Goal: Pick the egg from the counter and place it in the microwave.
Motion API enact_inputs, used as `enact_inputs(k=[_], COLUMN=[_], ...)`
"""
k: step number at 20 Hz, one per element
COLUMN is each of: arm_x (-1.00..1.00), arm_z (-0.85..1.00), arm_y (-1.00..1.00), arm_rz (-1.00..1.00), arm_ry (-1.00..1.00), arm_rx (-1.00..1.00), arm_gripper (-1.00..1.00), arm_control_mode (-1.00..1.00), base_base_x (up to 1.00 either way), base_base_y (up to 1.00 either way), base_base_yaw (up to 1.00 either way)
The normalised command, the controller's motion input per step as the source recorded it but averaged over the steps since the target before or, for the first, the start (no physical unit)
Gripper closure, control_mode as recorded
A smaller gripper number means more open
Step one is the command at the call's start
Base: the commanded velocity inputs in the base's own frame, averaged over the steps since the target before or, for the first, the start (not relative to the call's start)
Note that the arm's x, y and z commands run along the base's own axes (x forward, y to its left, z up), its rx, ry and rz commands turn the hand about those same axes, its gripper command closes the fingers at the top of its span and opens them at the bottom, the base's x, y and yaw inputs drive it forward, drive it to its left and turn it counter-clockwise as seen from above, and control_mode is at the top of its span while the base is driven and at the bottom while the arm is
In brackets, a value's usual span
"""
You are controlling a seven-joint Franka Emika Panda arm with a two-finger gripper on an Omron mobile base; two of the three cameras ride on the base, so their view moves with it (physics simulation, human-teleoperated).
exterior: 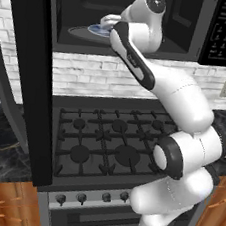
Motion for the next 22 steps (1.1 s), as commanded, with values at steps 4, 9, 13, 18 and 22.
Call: enact_inputs(k=[4, 9, 13, 18, 22], arm_x=[-1.0, -1.0, -1.0, -1.0, -1.0], arm_z=[-0.04, -0.07, -0.08, -0.17, -0.14], arm_y=[-0.32, -0.52, -0.57, -0.45, -0.37], arm_rz=[0.0, 0.0, 0.0, 0.0, 0.0], arm_ry=[-0.13, -0.19, -0.08, 0.0, 0.01], arm_rx=[0.0, 0.02, 0.03, 0.0, 0.0], arm_gripper=[-1.0, -1.0, -1.0, -1.0, -1.0], arm_control_mode=[-1.0, -1.0, -1.0, -1.0, -1.0], base_base_x=[0.0, 0.0, 0.0, 0.0, 0.0], base_base_y=[0.0, 0.0, 0.0, 0.0, 0.0], base_base_yaw=[0.0, 0.0, 0.0, 0.0, 0.0])
